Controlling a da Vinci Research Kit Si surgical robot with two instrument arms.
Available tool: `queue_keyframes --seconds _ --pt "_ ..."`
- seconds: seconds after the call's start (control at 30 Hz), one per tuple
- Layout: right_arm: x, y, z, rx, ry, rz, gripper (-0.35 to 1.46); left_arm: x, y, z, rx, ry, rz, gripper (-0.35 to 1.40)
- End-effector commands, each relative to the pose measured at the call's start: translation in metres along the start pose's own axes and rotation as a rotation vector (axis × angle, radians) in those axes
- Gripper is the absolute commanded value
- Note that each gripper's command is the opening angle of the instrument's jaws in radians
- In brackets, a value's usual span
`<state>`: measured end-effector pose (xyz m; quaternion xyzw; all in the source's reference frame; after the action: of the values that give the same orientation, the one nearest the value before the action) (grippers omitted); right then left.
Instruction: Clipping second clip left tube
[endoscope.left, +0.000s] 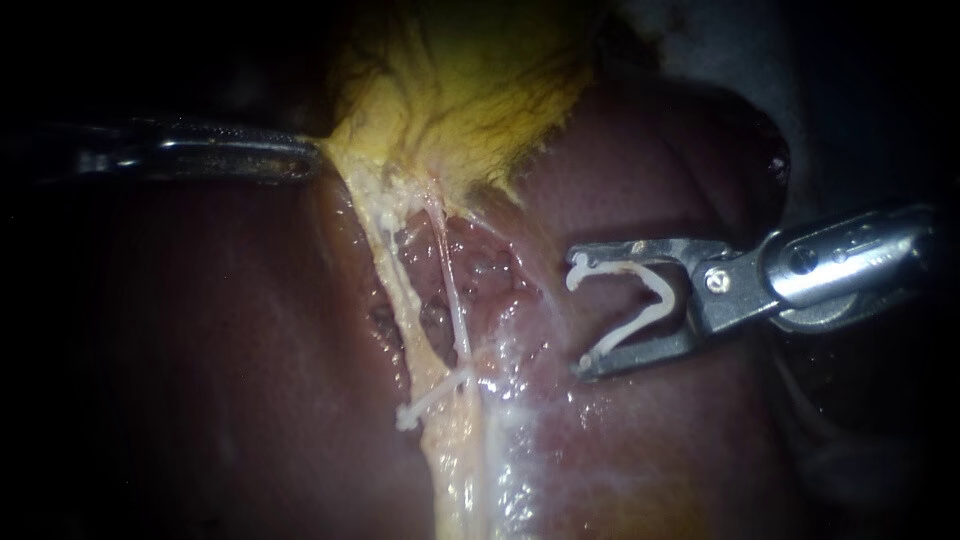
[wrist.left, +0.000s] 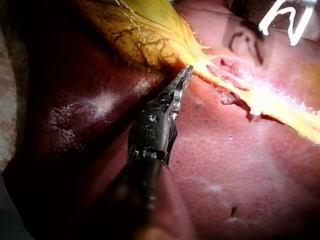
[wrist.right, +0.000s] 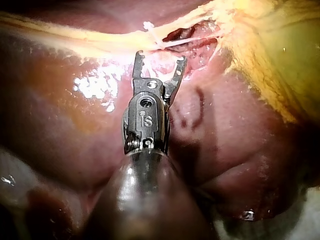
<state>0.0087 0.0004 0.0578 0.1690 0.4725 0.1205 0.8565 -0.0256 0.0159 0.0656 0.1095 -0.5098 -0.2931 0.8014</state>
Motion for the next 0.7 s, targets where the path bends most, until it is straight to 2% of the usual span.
queue_keyframes --seconds 0.03,0.43,0.57,0.7 --pt "0.0000 0.0000 0.0000 0.001 0.000 0.000 0.60 0.0000 0.0000 0.0000 0.000 0.000 0.001 -0.35" --pt "0.0013 -0.0003 0.0020 0.025 0.002 0.054 0.60 -0.0001 -0.0002 0.0000 -0.001 0.000 0.000 -0.35" --pt "0.0016 -0.0004 0.0029 0.040 0.015 0.086 0.60 -0.0001 -0.0002 0.0001 -0.002 0.000 0.001 -0.35" --pt "0.0018 -0.0005 0.0040 0.066 0.051 0.135 0.60 0.0000 -0.0002 0.0002 -0.002 0.000 0.001 -0.35"
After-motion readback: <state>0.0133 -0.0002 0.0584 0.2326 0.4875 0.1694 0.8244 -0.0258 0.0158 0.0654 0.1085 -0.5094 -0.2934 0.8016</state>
